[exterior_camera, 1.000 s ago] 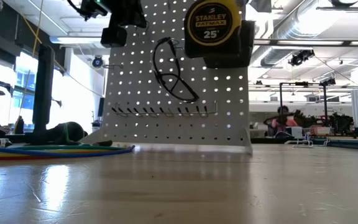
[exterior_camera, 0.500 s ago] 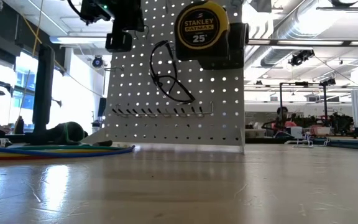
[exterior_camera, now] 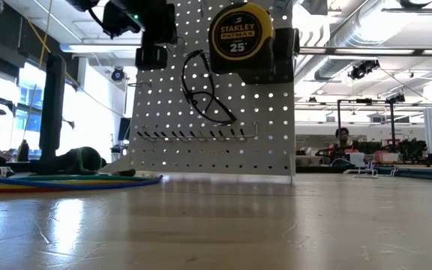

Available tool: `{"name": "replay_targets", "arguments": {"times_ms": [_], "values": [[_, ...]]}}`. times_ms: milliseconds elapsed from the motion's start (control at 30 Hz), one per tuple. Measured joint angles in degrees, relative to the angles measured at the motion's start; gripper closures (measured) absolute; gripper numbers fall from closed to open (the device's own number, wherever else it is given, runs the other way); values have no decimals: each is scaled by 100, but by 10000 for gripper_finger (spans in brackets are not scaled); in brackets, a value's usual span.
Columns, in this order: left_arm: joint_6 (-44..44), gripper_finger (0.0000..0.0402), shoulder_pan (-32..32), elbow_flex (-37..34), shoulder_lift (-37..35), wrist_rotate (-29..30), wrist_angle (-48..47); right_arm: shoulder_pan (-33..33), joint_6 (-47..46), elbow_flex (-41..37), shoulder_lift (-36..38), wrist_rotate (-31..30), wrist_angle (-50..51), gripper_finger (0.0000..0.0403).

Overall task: Hang tools onto peg board
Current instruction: Hang the peg board hook on the peg board

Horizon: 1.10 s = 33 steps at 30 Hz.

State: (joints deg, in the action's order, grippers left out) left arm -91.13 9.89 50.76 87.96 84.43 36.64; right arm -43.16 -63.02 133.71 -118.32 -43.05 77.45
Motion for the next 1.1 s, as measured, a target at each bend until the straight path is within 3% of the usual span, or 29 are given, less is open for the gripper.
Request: {"name": "replay_targets", "arguments": {"times_ms": [500, 1100], "values": [[171, 397, 156, 0, 40, 44, -345, -13, -8, 0, -1, 13, -15, 247], [137, 300, 380, -269, -123, 69, -368, -13, 31, 0, -2, 17, -14, 247]]}}
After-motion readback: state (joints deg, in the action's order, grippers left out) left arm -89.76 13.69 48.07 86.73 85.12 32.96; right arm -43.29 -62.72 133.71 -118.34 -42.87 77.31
